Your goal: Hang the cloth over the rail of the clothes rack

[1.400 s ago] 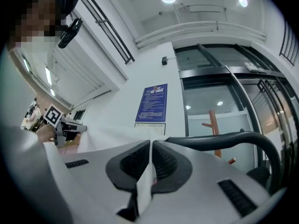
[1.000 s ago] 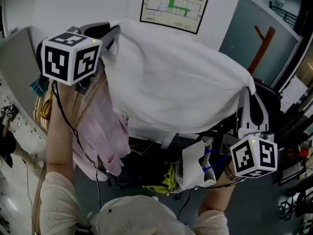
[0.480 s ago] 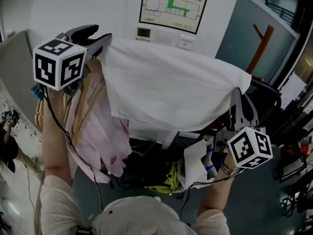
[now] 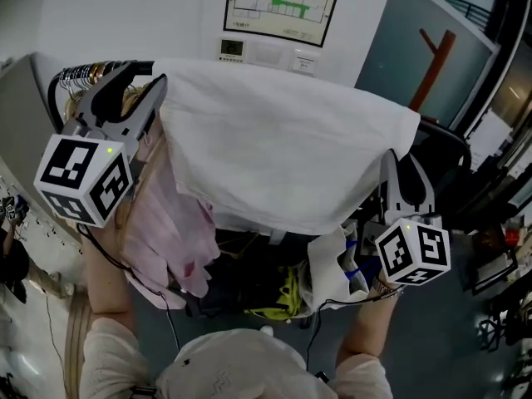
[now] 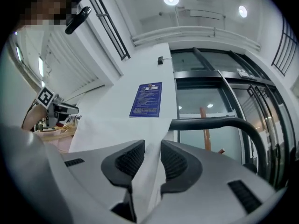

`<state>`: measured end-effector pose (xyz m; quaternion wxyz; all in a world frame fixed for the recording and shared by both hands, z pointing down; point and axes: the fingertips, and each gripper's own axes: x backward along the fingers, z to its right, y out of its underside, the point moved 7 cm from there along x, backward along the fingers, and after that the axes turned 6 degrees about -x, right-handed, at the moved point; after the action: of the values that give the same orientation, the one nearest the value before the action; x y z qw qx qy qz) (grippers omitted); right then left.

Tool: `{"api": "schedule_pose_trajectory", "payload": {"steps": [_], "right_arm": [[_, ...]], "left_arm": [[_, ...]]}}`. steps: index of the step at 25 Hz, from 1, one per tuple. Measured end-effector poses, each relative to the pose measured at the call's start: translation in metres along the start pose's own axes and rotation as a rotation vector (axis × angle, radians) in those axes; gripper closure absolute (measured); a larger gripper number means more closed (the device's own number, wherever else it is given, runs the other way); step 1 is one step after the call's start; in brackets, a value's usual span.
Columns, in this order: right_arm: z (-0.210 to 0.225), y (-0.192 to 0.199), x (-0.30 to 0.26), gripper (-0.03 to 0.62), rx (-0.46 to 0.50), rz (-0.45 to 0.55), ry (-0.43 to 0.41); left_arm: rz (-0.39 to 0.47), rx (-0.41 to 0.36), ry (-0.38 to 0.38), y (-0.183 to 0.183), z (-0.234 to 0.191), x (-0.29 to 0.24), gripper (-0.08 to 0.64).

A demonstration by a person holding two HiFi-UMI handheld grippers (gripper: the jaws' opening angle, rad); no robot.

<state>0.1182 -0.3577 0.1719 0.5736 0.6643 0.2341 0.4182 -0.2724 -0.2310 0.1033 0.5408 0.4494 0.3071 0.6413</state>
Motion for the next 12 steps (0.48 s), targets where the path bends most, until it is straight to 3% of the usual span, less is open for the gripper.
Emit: {"api": "schedule_pose_trajectory", "payload": {"steps": [4, 12], "right_arm": [[0.005, 0.005, 0.005, 0.475, 0.006, -0.017, 0.014], [0.032, -0.013, -0.002, 0.474, -0.06, -0.005, -0.005]], "left_arm": [[0.027, 0.056, -0.061, 0.016, 0.018, 0.012, 0.368], [-0.079, 0.16, -0.012, 0.057, 0.023, -0.001, 0.368]]}}
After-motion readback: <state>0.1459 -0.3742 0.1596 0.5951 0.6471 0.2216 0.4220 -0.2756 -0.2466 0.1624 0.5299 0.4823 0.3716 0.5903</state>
